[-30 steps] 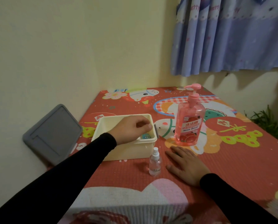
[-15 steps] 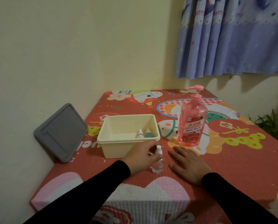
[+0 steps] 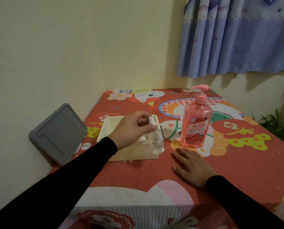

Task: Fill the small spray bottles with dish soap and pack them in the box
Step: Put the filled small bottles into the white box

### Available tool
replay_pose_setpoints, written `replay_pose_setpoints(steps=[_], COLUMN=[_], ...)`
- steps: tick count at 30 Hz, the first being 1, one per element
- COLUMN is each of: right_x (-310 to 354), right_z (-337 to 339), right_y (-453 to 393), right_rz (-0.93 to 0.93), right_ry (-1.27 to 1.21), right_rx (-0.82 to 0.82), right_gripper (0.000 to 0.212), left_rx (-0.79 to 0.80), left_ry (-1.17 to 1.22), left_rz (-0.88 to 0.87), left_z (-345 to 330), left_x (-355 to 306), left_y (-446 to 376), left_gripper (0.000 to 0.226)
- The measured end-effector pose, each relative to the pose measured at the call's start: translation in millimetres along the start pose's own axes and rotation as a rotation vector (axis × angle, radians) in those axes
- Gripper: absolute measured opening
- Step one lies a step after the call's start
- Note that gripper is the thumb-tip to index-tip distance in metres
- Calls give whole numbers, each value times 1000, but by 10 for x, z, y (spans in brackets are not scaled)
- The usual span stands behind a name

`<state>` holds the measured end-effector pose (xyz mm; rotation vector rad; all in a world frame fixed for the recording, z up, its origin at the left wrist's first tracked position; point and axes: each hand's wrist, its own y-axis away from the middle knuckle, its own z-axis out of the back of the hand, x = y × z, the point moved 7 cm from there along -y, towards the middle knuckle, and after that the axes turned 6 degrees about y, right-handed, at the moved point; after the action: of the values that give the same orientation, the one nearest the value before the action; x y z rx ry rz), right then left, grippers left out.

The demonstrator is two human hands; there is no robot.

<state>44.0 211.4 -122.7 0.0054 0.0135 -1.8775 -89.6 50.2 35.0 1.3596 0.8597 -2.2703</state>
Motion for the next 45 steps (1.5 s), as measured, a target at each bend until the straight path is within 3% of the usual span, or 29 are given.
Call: replay_pose_setpoints(steps=[7, 11, 19, 26, 38, 45], right_x=[13, 6, 3, 13, 17, 19], right_z=[32, 28, 40, 57, 65, 71], right_y=[3, -2, -6, -11, -3, -14], right_rz=[3, 3, 12, 14, 15, 15], right_ry=[-16, -16, -36, -50, -54, -46], right_rx=[13, 18, 10, 7, 20, 26], right_gripper=[93, 90, 89, 88, 85, 79], left_rx=[-214, -269, -212, -150, -91, 44], left_ry=[235, 132, -110, -149, -324, -501], left_rz=[160, 292, 516, 736, 801, 843], left_z=[533, 663, 602, 534, 368, 206], left_x=[91, 479, 1108, 1479, 1511, 1530], left_y=[-443, -673, -820, -804, -803, -768], left_gripper=[11, 14, 13, 14, 21, 24])
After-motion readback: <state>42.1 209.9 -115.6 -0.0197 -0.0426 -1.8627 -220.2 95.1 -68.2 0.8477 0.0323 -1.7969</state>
